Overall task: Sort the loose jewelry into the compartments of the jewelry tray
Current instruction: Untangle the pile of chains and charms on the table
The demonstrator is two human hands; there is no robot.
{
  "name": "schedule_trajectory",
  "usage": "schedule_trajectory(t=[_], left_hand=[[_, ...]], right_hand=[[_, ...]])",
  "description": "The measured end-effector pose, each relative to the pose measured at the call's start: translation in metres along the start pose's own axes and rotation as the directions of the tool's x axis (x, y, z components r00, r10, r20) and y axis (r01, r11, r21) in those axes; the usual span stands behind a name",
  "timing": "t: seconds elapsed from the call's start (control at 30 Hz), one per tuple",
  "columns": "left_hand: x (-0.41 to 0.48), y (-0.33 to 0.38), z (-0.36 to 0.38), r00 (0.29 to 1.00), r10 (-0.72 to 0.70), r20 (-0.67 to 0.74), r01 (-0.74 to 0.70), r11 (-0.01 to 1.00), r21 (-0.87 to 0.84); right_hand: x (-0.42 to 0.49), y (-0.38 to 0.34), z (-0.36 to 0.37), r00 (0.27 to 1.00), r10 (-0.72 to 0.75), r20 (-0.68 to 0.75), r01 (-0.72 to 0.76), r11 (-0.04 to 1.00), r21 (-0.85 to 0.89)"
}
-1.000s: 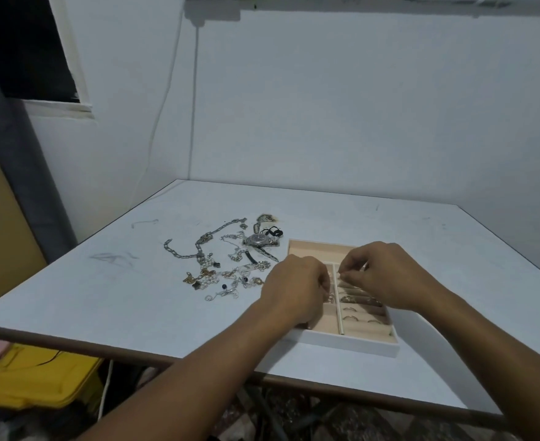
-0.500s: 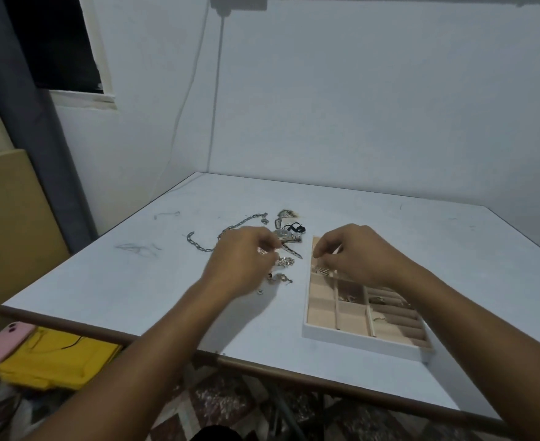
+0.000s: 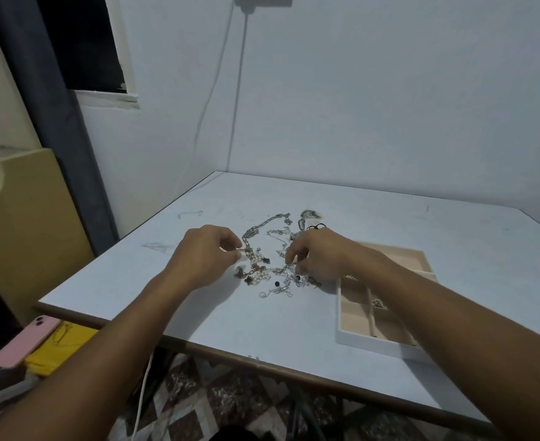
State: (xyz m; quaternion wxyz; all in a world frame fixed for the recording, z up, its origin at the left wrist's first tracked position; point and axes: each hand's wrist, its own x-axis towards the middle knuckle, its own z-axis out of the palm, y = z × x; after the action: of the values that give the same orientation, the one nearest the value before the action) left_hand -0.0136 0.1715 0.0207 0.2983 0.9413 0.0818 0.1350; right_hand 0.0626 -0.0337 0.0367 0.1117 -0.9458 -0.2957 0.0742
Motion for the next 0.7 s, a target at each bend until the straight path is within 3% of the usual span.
schedule_trajectory(t=[0.3,0.7], left_hand=[[0.0019,-0.0007,0.0048,1.0,0.009,0.013,-0.009,1.0,-0.013],[0.0001,0.003,0.0016,1.0,-0.016,0.011,0.016,1.0,-0.005]], right_hand=[[0.0043,0.0029,0.0039,1.0,0.011,0.001,-0.011,0.998,0.054],[0.0051,-0.0026,0.0042,1.0,0.003,0.014,-0.003,1.0,0.0]])
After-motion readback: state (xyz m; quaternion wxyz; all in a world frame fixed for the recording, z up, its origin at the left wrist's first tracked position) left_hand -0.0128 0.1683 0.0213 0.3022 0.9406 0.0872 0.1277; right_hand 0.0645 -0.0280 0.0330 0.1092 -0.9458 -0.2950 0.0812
